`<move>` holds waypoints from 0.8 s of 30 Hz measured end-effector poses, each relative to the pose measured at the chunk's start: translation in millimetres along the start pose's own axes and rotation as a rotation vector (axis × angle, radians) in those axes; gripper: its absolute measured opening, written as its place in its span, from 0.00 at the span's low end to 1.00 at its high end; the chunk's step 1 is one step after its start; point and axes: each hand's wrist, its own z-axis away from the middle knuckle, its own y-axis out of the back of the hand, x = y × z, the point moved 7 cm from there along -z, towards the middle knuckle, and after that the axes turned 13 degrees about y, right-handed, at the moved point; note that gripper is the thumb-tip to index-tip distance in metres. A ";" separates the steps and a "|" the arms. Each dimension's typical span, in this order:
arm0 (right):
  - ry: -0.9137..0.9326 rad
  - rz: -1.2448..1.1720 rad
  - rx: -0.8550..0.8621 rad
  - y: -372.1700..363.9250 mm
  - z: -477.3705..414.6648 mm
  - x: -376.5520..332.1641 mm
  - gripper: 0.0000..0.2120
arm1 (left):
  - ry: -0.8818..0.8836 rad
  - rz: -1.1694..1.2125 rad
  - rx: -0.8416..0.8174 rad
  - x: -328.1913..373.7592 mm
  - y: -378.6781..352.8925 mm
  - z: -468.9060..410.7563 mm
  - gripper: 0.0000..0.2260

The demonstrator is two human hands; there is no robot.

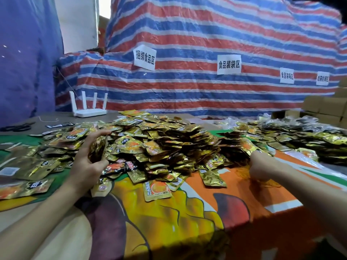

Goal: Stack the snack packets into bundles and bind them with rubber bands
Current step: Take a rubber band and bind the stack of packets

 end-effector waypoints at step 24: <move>-0.047 -0.045 0.074 32.5 -2.0 3.5 0.10 | 0.071 -0.055 -0.029 -3.2 -1.5 -1.3 0.32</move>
